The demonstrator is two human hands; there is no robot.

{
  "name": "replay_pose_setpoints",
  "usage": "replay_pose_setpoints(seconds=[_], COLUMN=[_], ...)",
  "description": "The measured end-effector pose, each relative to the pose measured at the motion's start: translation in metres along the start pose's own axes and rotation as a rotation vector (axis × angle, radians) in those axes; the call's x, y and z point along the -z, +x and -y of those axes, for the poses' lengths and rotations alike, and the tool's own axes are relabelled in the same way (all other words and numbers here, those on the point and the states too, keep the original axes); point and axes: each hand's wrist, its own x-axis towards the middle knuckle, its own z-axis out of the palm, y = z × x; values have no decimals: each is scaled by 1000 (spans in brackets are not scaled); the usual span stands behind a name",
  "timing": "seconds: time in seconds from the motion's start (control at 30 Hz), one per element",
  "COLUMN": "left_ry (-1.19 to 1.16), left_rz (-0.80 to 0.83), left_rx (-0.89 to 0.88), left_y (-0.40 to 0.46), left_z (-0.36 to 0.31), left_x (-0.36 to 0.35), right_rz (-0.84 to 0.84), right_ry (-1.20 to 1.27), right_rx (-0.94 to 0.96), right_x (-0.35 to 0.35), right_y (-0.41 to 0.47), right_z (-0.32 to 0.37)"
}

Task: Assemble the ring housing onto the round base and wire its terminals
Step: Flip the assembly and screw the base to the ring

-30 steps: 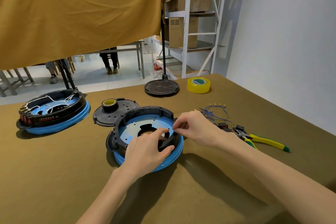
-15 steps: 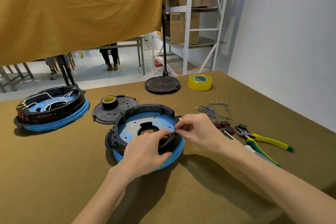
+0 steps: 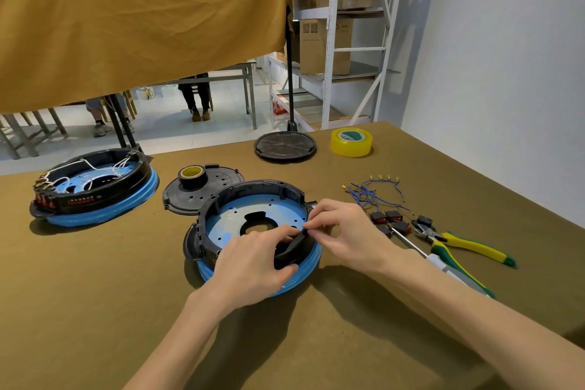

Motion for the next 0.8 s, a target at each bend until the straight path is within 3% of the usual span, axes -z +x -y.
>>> replay_pose_setpoints(seconds=[0.43, 0.63, 0.8], left_ry=[10, 10, 9], left_rz=[-18, -20, -20], left_rx=[-1, 1, -2], left_y=[-3, -2, -4], left_z=[-3, -3, -2], left_x=[1, 0, 1], right_rz=[-49, -29, 30], right_ry=[8, 157, 161], right_rx=[-17, -166, -185], right_x=[-8, 4, 8], right_y=[-8, 6, 13], right_z=[-2, -9, -8])
